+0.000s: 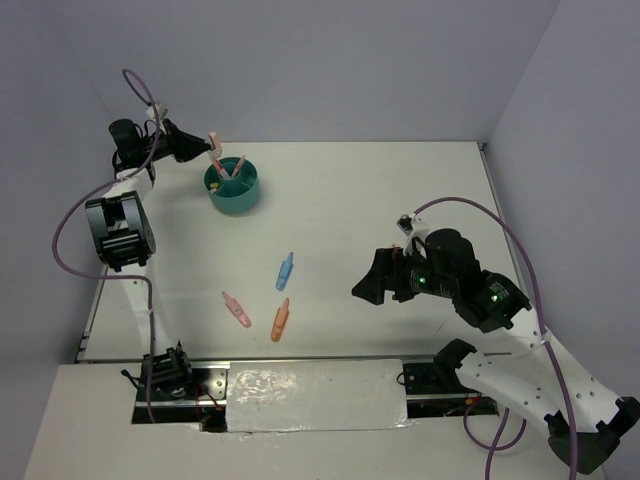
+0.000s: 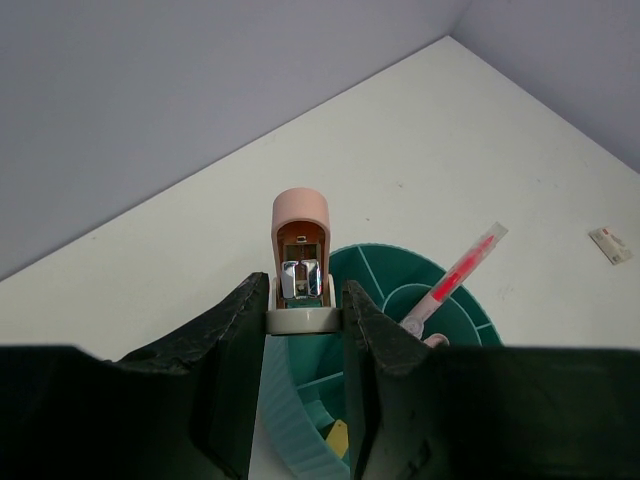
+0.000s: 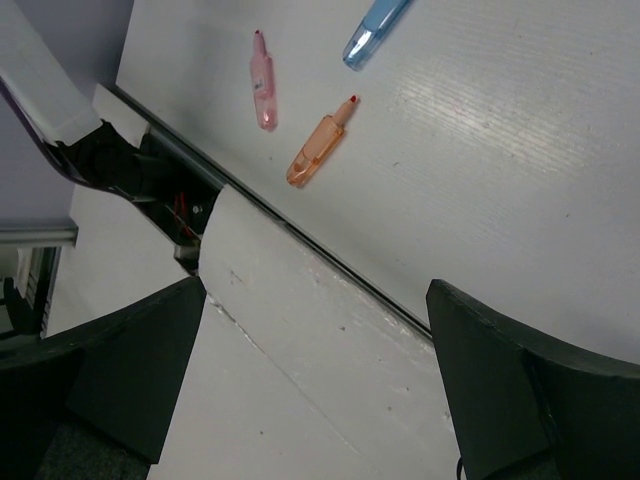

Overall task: Sort the stationery into containers
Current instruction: Place the stapler in the storage box.

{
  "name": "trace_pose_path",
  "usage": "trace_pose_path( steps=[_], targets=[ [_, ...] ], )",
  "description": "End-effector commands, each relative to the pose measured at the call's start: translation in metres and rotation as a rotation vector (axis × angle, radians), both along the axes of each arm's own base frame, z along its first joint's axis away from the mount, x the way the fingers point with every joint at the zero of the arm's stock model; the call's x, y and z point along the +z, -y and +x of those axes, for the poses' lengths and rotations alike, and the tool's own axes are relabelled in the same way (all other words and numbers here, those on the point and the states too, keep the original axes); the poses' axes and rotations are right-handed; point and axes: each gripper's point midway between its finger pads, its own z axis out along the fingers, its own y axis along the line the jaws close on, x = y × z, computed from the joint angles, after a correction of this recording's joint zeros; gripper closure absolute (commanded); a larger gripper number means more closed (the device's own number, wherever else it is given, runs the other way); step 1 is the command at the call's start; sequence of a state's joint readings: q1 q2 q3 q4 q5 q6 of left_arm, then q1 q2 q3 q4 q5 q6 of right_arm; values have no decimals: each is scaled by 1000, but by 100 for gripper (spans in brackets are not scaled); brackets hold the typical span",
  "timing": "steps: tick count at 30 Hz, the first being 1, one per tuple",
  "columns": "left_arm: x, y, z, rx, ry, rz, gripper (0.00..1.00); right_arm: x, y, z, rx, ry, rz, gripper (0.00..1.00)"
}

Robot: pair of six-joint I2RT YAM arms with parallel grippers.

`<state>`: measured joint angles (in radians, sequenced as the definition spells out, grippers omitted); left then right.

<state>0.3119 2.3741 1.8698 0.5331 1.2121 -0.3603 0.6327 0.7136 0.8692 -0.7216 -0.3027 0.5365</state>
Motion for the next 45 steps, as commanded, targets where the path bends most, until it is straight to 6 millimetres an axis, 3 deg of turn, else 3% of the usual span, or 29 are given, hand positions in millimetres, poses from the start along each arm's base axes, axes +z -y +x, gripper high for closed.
trace_pose_path(
  steps=[1,11,26,37,38,39,40,45],
  targets=[
    [-5,8,-1,-32,57,62,82,12,-5,3,-9,33,45,0],
    [-10,31,-3,-86,40,50,78,14,-1,1,-39,32,49,0],
    [-28,30,-5,-71,-18,82,62,17,3,1,-51,50,44,0],
    [-2,26,-2,-53,21,73,52,20,0,4,-37,60,38,0],
    [1,26,-2,-54,23,68,50,20,0,5,-36,60,36,0],
    [4,26,-3,-60,26,61,34,20,0,5,-37,61,35,0],
    [8,26,-4,-62,34,54,1,21,0,6,-35,66,33,0],
    [12,27,-7,-67,37,34,1,23,-2,8,-32,75,31,0]
  ],
)
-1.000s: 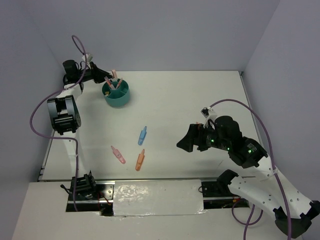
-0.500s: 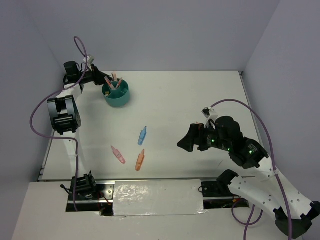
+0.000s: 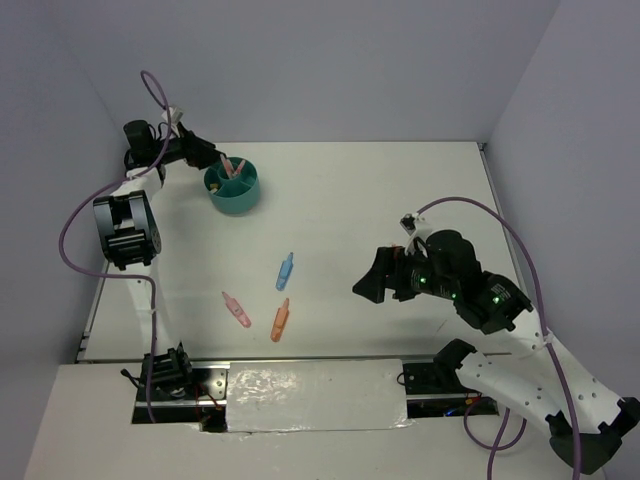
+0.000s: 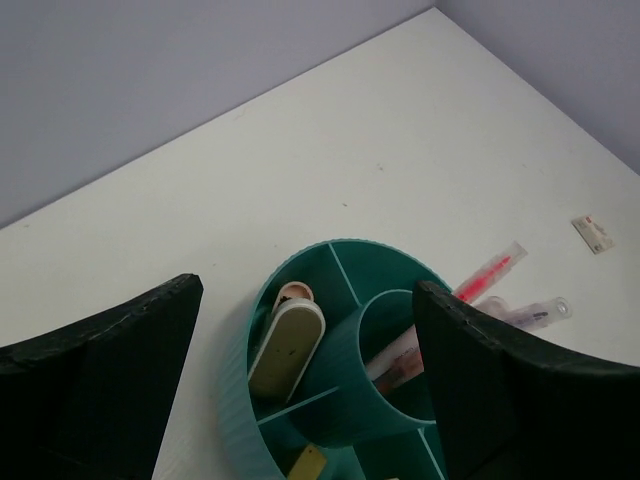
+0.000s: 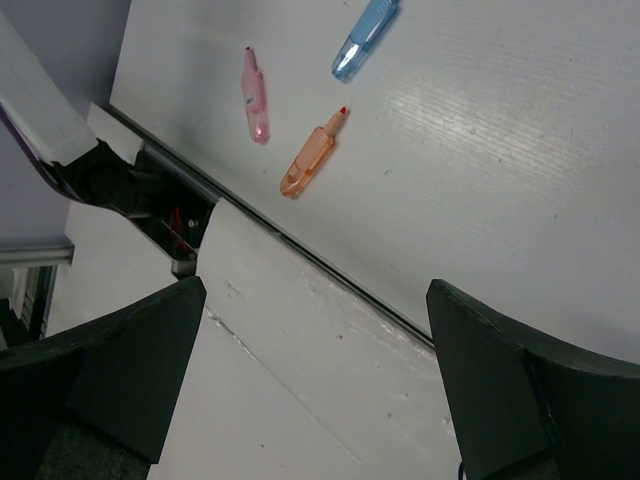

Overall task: Sort the stationery into containers
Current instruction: Place the stapler in the storage box.

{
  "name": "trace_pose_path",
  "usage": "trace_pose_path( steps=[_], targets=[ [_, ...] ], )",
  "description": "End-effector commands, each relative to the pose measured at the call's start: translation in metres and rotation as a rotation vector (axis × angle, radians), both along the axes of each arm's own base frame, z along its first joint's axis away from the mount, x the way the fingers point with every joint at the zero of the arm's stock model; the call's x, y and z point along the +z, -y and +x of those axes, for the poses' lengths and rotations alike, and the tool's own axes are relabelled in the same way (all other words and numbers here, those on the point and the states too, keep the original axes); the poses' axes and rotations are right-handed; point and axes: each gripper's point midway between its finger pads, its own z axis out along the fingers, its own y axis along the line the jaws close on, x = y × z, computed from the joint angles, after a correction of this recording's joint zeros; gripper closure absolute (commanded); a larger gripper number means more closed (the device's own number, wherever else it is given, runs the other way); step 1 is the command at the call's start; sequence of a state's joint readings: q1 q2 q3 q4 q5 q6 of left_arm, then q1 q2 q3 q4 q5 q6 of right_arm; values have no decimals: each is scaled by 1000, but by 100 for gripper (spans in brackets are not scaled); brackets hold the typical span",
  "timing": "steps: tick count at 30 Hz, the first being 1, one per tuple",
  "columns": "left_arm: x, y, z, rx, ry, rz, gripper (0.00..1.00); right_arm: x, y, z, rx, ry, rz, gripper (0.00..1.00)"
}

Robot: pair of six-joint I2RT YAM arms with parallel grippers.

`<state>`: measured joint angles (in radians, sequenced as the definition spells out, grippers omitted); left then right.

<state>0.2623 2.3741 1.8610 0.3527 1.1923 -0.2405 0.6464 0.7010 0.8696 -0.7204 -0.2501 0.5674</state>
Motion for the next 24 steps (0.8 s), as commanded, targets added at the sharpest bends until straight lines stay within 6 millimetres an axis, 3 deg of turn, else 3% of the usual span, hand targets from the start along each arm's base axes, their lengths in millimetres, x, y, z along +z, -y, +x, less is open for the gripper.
trace_pose_path(
  steps=[1,3,6,9,11,12,14,15,16,17,18,19,20,21,23,24],
  targets=[
    [49,-2,-3,-34,144,3,1,23,-5,5,16,73,27,0],
    [57,-2,-6,-28,161,-11,1,24,-6,6,20,75,24,0],
    [85,-11,-1,24,205,-36,1,25,-6,10,18,86,12,0],
    [133,-24,1,99,255,-91,1,16,0,22,-31,84,-55,0],
    [169,-38,-1,185,235,-152,1,-4,17,38,-140,27,-192,0],
    [198,-42,-10,220,260,-160,1,-8,22,45,-182,8,-234,0],
    [205,-50,-13,327,160,-212,1,-25,35,66,-295,-39,-362,0],
    [233,-49,-28,374,175,-196,1,-23,37,74,-347,-55,-382,0],
    [229,-49,-35,423,116,-194,1,-36,46,89,-421,-81,-465,0],
    [204,-61,-36,576,-37,-167,1,-36,48,99,-465,-93,-476,0],
    [223,-54,-57,661,-68,-138,1,-54,53,111,-496,-151,-535,0],
    [214,-56,-68,761,-151,-97,1,-61,58,119,-532,-181,-559,0],
    [203,-73,-76,956,-211,-13,1,-63,60,127,-582,-216,-551,0],
    [183,-44,-108,955,-344,107,1,-77,61,135,-594,-252,-579,0],
    [177,-23,-135,953,-377,220,1,-86,65,149,-635,-258,-589,0],
    [167,-6,-162,956,-433,268,1,-98,66,155,-647,-284,-610,0]
  ],
)
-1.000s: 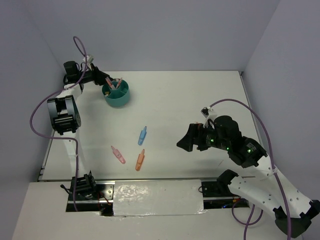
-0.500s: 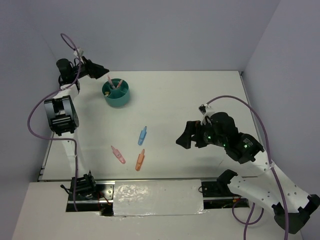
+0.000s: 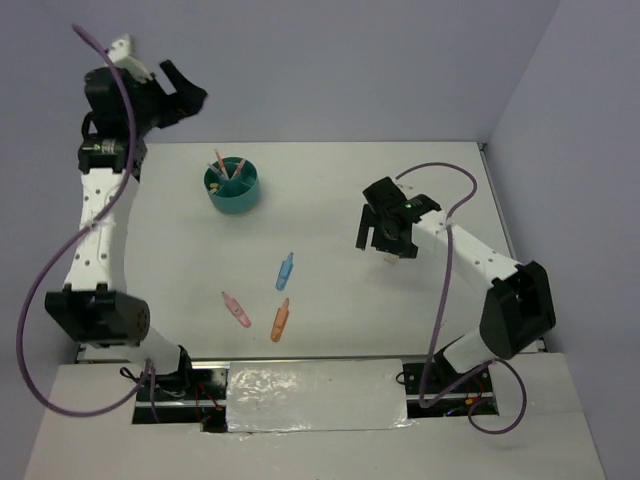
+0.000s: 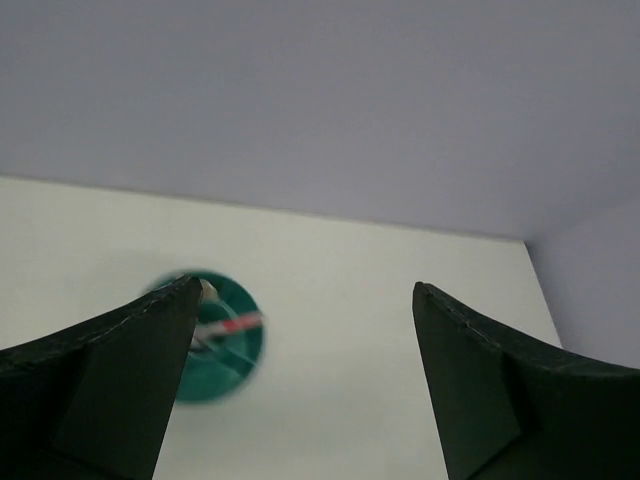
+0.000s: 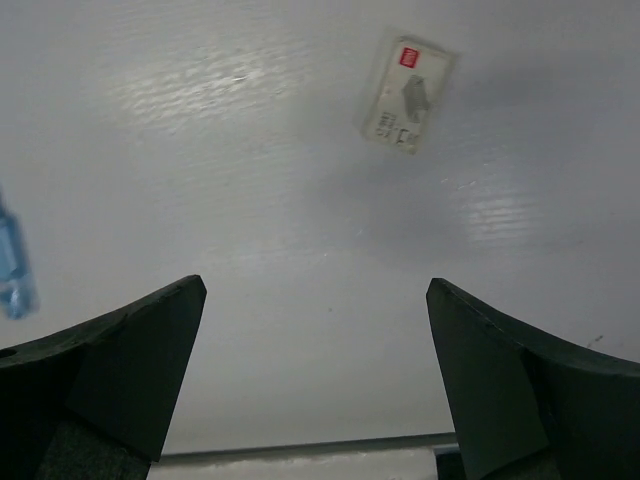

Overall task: Sort the stationery into containers
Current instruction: Place the stapler in the storage box, then pick up the stationery from the center of the board.

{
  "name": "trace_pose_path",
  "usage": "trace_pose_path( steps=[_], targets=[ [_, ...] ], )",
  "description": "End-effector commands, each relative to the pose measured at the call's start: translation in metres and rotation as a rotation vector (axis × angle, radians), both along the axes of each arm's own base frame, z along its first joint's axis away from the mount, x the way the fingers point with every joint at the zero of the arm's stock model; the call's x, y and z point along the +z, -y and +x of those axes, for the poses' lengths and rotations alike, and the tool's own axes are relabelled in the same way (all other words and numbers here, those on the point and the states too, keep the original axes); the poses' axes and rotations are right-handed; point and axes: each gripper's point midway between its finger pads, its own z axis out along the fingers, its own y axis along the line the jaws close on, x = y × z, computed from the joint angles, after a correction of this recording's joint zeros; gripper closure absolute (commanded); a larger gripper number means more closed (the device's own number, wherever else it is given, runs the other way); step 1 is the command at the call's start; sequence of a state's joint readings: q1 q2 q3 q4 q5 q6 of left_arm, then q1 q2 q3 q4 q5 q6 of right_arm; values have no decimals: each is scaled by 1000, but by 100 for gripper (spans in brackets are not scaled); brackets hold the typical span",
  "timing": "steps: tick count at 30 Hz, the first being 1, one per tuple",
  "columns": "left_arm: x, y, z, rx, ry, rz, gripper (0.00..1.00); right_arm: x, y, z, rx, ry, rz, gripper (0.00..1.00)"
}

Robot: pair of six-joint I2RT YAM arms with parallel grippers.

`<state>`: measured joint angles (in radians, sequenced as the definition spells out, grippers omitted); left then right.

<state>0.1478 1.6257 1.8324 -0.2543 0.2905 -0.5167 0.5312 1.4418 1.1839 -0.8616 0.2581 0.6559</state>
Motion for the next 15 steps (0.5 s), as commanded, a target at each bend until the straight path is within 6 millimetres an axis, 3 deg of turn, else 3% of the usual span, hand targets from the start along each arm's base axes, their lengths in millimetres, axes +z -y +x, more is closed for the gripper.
trace_pose_path(
  steps=[1,2,4,5,6,8,10,13,15],
  targets=[
    [-88,32,-87,99,-432,154,1,-2,20,25,-142,25,-60,0],
    [-106,33,-91,103,-486,137,1,-7,24,29,-161,21,-73,0],
    [-122,40,-129,80,-526,106,1,-18,28,35,-180,11,-95,0],
    [-125,39,-140,85,-513,132,1,-23,34,36,-209,5,-102,0],
    [-130,33,-165,113,-483,157,1,-28,37,40,-219,11,-101,0],
    [-109,25,-194,135,-365,179,1,-39,42,44,-231,4,-79,0],
    [-130,16,-215,169,-441,225,1,-50,43,45,-219,-19,-73,0],
    [-165,15,-231,158,-579,245,1,-61,49,47,-226,-48,-118,1],
    [-169,15,-234,148,-592,255,1,-68,47,49,-221,-59,-100,3]
  ],
)
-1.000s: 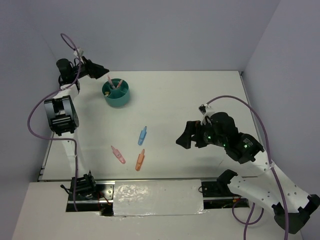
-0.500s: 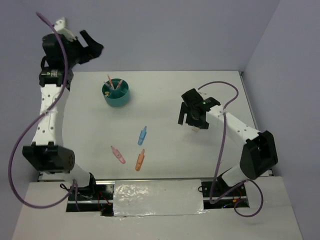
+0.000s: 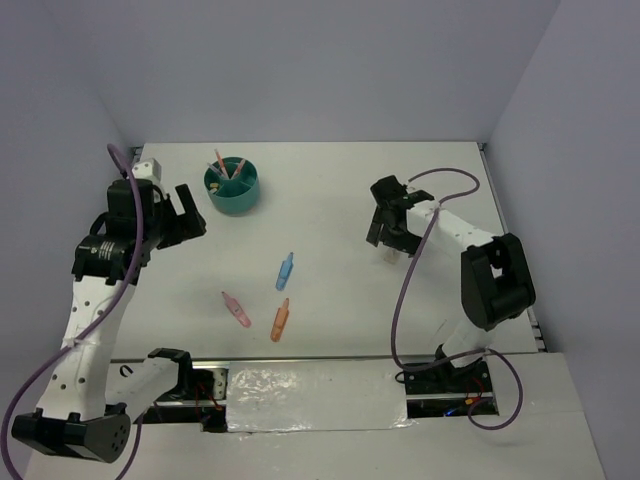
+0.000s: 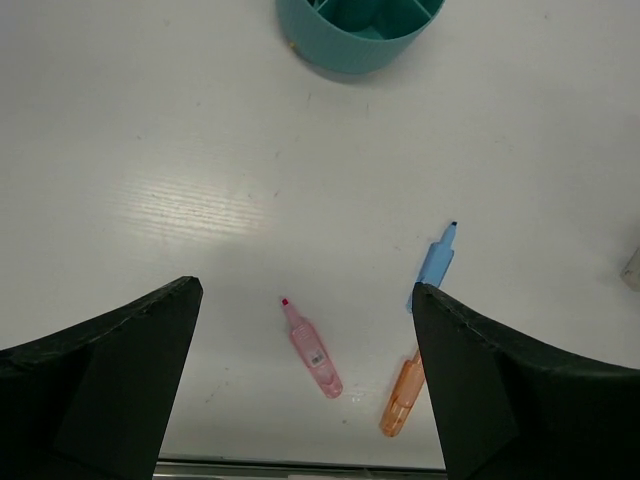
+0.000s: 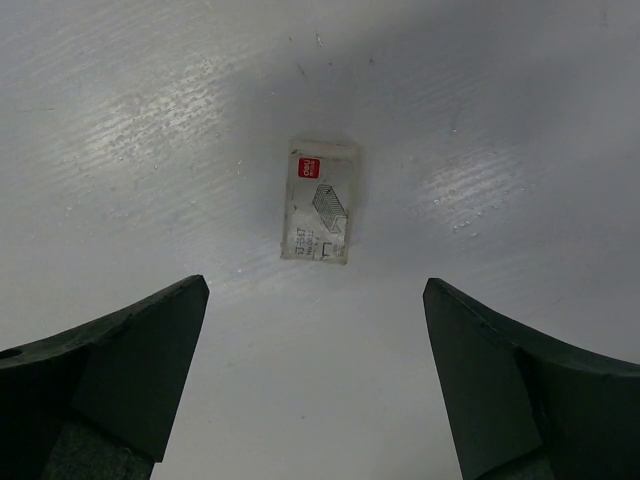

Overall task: Sort the stationery into containers
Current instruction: Pick up the stationery from the center of the board.

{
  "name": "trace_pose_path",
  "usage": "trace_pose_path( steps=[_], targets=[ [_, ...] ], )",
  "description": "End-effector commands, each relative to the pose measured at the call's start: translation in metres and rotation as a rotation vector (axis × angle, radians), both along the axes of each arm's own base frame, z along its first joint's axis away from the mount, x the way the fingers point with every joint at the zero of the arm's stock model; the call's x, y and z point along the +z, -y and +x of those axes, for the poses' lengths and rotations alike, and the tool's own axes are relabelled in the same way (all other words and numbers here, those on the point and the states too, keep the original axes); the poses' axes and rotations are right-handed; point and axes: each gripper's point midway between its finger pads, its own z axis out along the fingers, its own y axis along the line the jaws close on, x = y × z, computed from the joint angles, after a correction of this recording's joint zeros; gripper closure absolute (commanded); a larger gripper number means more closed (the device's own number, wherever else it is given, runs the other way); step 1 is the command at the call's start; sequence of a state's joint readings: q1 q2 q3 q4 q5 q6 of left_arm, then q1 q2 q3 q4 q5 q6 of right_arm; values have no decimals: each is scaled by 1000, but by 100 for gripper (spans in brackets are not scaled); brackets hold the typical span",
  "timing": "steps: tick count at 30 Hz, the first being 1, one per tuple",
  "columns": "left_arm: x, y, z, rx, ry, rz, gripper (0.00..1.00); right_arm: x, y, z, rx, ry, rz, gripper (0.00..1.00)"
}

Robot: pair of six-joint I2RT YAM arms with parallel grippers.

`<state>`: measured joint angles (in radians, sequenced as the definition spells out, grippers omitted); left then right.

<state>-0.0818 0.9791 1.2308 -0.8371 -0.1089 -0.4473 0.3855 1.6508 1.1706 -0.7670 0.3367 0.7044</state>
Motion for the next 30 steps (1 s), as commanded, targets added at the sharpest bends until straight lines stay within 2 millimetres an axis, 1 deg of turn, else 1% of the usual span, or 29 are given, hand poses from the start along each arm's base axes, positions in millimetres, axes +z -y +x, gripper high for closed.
trace_pose_path(
  steps=[1,2,5,7,9,10,12,13,15,16,18,19,20,21,22,24,25,26,27,28,29,30],
  targets=[
    [-15,-10,-9,22,-55,58,1,-11,-2,10,5,14,0,4],
    [-8,-12,-11,34,-31,59,1,-15,-2,10,4,8,1,8],
    [-3,-16,-12,50,-41,79,1,-27,0,7,-10,-11,13,12],
    [-3,-11,-12,15,-49,77,1,-36,2,7,-15,-16,39,13],
    [-1,-8,-10,1,-39,65,1,-43,3,6,19,-13,48,18],
    [-2,-4,-10,-17,-40,53,1,-45,-1,10,30,-4,68,21],
    [-3,0,-9,-39,-44,44,1,-48,-1,13,51,-14,57,22],
    [-6,5,-8,-60,-52,32,1,-53,-1,14,56,-23,52,22],
    [-6,9,-5,-79,-50,19,1,-56,3,18,48,-31,35,22],
    [-6,11,-4,-88,-50,12,1,-62,7,17,36,-48,35,26],
    [-5,16,-1,-108,-54,-1,1,-61,7,22,47,-29,41,30],
    [-2,16,0,-109,-46,-2,1,-61,7,23,50,-28,45,37],
    [-1,16,1,-107,-46,0,1,-58,6,26,49,-24,48,41],
    [-1,15,2,-103,-52,3,1,-59,7,25,47,-38,47,44],
    [1,15,3,-102,-47,3,1,-61,8,25,47,-48,45,53],
    [1,15,5,-108,-52,3,1,-60,4,30,75,-37,62,63],
    [2,16,6,-110,-50,3,1,-58,2,30,93,-30,66,73],
    [2,17,6,-118,-52,1,1,-56,0,31,126,-29,73,78],
    [2,20,7,-134,-55,-8,1,-49,-4,35,150,-4,83,84],
    [2,24,8,-152,-53,-20,1,-43,-9,36,175,16,97,85],
    [3,35,8,-206,-55,-56,1,-39,-17,35,229,31,123,86],
    [4,42,8,-243,-52,-78,1,-28,-25,41,265,82,151,87]
  ],
)
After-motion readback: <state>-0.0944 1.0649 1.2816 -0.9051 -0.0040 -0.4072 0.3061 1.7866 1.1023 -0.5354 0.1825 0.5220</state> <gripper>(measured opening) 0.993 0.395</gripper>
